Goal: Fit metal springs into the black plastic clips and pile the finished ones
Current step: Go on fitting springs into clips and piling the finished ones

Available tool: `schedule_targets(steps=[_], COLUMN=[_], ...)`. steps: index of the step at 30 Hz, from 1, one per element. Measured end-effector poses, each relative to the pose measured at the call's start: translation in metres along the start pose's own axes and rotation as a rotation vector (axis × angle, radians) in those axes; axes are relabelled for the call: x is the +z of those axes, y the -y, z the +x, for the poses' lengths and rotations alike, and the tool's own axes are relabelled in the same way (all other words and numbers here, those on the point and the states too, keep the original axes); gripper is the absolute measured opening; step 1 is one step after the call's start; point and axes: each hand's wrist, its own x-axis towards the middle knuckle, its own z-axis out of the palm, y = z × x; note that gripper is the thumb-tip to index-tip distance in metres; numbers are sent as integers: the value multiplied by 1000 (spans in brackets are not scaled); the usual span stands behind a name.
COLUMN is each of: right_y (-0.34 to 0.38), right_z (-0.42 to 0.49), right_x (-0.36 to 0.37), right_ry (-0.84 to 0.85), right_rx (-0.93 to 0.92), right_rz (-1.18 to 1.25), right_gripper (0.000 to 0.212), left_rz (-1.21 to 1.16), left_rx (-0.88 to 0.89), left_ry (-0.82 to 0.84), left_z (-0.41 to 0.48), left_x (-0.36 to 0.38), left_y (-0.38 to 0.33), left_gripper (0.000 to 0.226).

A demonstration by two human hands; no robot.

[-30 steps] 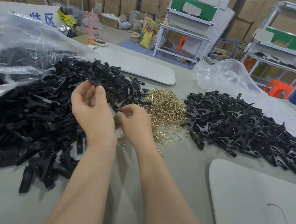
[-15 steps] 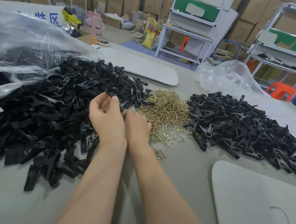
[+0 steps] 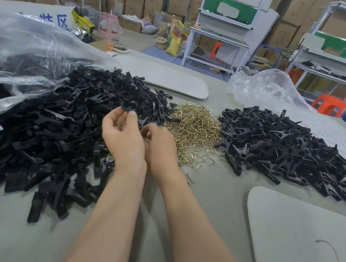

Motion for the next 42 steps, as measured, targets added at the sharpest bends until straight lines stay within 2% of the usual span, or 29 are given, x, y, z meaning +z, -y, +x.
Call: schedule_targets(steps=[3,6,9,14,18,20,22,25,27,31,35,39,42], right_y=[-5,-7,-2,3,1,-2,-6,-21,-33,-53,-57,-56,-57], right_z=[-3,-5,-3,4,6,3,0,-7,-17,-33,-33,-33,-33], right_x=[-4,2,7,11,13,8,-7,-40,-57,-62,-54,-51,-53], right_ry=[-22,43,130,76,9,-66,-117,-62,-24,-97,-227,-222,-248], right_rx=[15,-36,-12,38,59,105,181,242,245,282,191,69,61], right_rz=[161,-14,-224,-306,-266,-61,372,967,1160,1082,780,497,456], right_gripper=[18,25,32,23,20,24,29,28,24,25,20,18,21], left_rz=[-4,-34,-40,-33,-26,-10,29,137,182,249,407,399,407], left_rx=[-30,-95,-81,-79,-82,-85,-120,-265,-348,-340,-237,-212,-204], left_ry=[2,-29,-67,-71,-70,-52,12,237,409,590,627,636,656], left_z=[2,6,7,8,9,10,12,8,2,-10,-13,-14,-14], left_x=[0,-1,-2,-2,-2,-2,-2,1,4,7,7,8,8], left_y=[4,8,8,10,10,11,14,20,23,28,30,31,33], left_gripper=[14,17,15,19,17,18,18,18,16,16,23,24,24])
